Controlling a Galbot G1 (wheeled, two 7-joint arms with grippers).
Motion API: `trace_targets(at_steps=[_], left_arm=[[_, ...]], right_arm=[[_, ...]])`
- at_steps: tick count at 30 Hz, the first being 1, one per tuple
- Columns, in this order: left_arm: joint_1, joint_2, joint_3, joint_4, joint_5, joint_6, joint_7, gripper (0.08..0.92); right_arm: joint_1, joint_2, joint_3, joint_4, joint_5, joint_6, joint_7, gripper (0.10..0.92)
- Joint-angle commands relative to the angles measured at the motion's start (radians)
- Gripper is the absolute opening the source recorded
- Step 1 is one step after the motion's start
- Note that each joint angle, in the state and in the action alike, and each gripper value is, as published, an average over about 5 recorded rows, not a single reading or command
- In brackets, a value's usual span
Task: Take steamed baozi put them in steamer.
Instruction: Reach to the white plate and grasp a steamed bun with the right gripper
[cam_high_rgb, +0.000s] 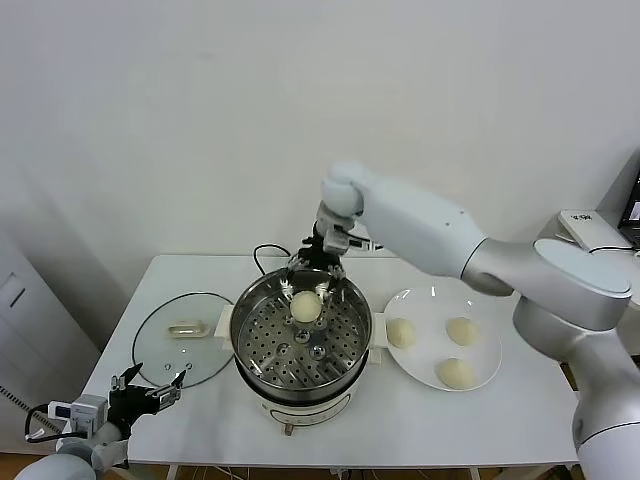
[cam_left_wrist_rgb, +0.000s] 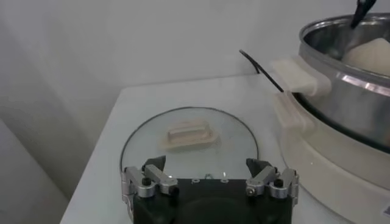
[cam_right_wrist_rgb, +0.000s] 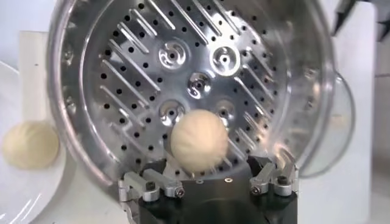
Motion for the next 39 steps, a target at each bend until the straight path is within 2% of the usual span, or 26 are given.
trace_targets(at_steps=[1,11,23,39], left_arm=[[-0.002,0.0,0.0,-0.004,-0.01,0.003,-0.001,0.823],[0.013,-0.009,-0.015,-0.012,-0.015,0.004,-0.003,0.823],[0.021,-0.018,-0.02,-0.015,-0.013,0.004,-0.004,0.823],[0.023,-0.014,-0.018,-0.014,-0.012,0.004,-0.004,0.823]], right_arm=[[0.169,-0.184,-0.178,-0.023,0.314,-0.529,-0.008,0.823],[0.119,-0.298,-0.307,-0.055,0.361,-0.689,-0.028,0.823],[-0.077,-0.26,-0.246,-0.131,0.322,-0.702,0.028,0.823],[-0.243,-0.227,-0.16,-0.16,0.261,-0.709,0.078,0.823]])
